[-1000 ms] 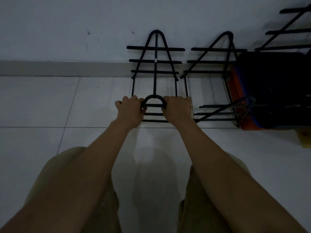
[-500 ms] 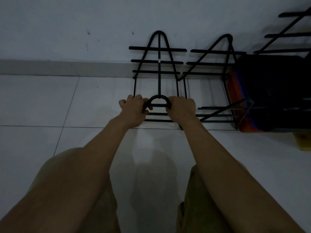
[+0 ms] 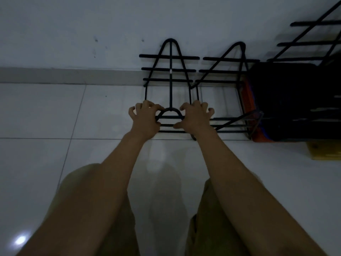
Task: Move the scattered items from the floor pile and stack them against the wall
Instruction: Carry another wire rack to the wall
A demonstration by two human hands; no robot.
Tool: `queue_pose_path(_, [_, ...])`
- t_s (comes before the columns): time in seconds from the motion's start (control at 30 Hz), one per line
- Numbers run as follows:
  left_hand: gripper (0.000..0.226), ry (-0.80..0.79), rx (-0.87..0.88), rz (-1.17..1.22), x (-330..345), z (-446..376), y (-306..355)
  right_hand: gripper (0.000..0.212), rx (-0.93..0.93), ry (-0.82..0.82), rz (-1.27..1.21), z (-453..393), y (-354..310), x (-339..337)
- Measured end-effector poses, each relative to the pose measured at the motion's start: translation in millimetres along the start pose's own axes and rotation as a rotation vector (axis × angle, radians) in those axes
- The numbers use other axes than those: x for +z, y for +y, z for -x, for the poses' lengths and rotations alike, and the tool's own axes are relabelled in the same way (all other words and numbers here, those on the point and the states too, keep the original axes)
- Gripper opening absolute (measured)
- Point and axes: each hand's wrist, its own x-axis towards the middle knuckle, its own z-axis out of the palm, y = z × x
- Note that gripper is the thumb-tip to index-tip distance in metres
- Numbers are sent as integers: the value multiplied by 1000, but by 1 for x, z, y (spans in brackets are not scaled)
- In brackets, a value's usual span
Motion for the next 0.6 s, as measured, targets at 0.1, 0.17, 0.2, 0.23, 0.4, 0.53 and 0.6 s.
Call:
queue_pose_path(0.1, [50,41,-39,140,-34,31,29,66,-33,149,-189,41,-16,-31])
queue_pose_path(0.17, [43,-35,-36,247,-66,55,42,50,-66,163,-359,74,-19,-56])
queue_pose_path(0.2, [39,-67,-19,303,-86,67,47,43,-71,107,-436,90,-19,-70])
queue_pose_path(0.23, [35,-80,-3,353,-108,77,53,38,-63,35,-487,106,-19,-88])
queue_pose_path(0.4, [23,-131,-56,442,-240,110,112,28,-4,-109,-563,172,-34,-203])
queue_pose_path(0.53, [25,-242,-61,470,-350,140,169,35,12,-187,-559,232,-60,-311])
queue_pose_path(0.6, [24,-265,-54,484,-401,161,195,37,31,-211,-570,267,-72,-361])
